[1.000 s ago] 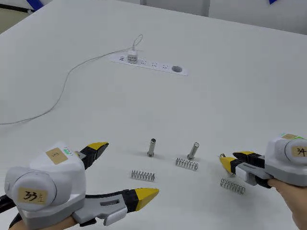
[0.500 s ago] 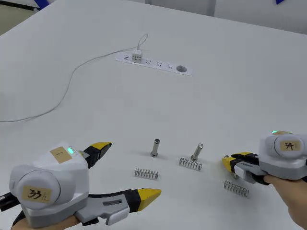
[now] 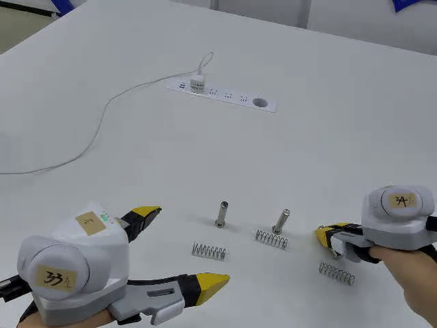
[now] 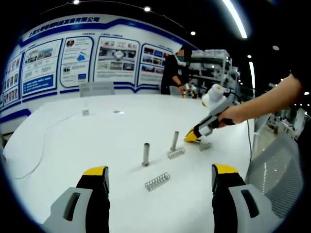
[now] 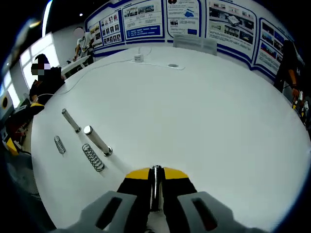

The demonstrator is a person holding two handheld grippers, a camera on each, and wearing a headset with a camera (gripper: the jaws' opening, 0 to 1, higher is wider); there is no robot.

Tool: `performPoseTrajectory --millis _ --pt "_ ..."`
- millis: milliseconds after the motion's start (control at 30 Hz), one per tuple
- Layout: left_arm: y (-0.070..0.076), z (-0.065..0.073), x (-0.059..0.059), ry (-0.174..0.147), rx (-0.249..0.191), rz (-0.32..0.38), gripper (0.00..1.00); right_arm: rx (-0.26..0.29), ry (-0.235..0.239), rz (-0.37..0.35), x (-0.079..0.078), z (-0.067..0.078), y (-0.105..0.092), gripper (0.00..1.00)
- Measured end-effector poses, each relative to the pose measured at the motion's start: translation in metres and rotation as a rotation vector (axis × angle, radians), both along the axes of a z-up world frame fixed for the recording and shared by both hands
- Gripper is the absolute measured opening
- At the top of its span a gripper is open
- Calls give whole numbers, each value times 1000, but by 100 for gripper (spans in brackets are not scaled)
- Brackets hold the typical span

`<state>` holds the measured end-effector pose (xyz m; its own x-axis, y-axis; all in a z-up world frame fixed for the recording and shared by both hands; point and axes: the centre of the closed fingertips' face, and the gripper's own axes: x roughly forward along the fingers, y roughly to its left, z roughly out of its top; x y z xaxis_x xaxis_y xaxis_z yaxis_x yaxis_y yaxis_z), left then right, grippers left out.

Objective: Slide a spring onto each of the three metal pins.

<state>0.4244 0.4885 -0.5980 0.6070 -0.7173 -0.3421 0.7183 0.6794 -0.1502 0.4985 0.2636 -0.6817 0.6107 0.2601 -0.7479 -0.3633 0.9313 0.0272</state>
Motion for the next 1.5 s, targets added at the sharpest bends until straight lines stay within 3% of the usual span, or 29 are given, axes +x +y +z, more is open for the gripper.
performPoseTrajectory --millis 300,567,1500 --pt "2 -4 0 5 20 -4 89 -2 35 -14 -1 0 0 8" --pt "4 -9 -1 6 52 -6 88 -28 36 -2 -4 1 2 8" --pt "1 -12 -4 -12 102 -37 87 1 -87 -36 -9 34 -8 8"
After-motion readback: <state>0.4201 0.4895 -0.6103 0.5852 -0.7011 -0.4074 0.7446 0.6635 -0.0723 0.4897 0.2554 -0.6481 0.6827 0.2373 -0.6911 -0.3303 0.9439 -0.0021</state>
